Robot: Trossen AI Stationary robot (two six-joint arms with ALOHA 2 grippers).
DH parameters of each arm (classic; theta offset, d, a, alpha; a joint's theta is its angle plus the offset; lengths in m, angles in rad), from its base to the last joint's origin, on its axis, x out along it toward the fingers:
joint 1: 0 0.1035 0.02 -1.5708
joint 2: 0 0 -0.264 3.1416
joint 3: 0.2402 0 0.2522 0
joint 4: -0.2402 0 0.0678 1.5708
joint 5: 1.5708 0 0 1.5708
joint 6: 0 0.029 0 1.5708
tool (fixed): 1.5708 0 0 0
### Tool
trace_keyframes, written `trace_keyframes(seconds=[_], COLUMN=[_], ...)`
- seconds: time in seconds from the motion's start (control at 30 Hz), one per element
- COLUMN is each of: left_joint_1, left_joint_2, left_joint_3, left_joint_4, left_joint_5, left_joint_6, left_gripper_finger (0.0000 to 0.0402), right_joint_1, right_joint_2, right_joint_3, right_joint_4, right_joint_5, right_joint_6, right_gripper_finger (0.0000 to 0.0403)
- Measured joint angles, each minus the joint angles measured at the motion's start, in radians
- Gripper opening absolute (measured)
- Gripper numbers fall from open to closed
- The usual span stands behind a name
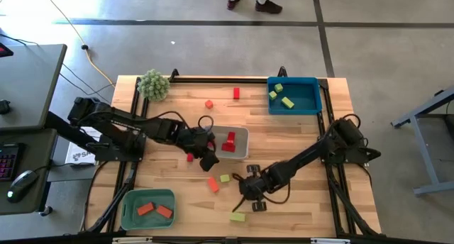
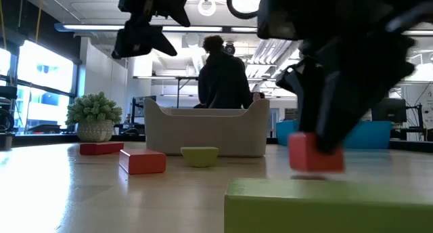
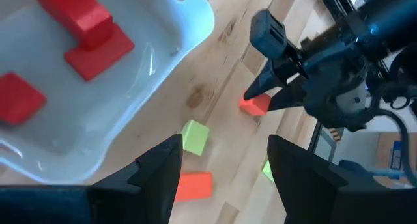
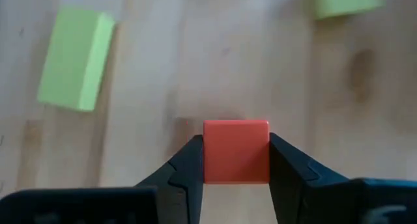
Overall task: Sort & place blocks by color
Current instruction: Put the orange wooden block into the green bin
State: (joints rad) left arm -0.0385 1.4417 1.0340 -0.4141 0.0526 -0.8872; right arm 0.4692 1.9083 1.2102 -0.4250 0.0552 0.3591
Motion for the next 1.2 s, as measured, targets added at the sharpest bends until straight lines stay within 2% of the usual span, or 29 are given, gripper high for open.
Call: trace_keyframes(seconds=[0.3,0.53,0.73,0.93,1.2], left_joint_1=[0.113,0.181,0.202,0.203,0.209], left_joint_2=[0.000,-0.008,-0.008,-0.008,-0.008], left_joint_3=[0.000,0.000,0.000,0.000,0.000], left_joint_4=[0.039,0.049,0.092,0.159,0.254], left_joint_5=[0.104,0.150,0.185,0.209,0.208], left_joint_6=[0.216,0.421,0.572,0.660,0.744], left_gripper_finger=[0.0215,0.0215,0.0215,0.0215,0.0215], right_joint_1=[-0.132,-0.238,-0.303,-0.347,-0.360], right_joint_2=[-0.105,-0.219,-0.331,-0.413,-0.452], right_joint_3=[0.000,0.000,0.000,0.000,0.000], right_joint_4=[-0.051,-0.061,-0.025,0.015,0.083], right_joint_5=[0.023,-0.005,0.002,0.028,0.034], right_joint_6=[-0.072,-0.052,-0.006,0.043,0.038], right_gripper_finger=[0.0105,0.0105,0.0105,0.0105,0.0105])
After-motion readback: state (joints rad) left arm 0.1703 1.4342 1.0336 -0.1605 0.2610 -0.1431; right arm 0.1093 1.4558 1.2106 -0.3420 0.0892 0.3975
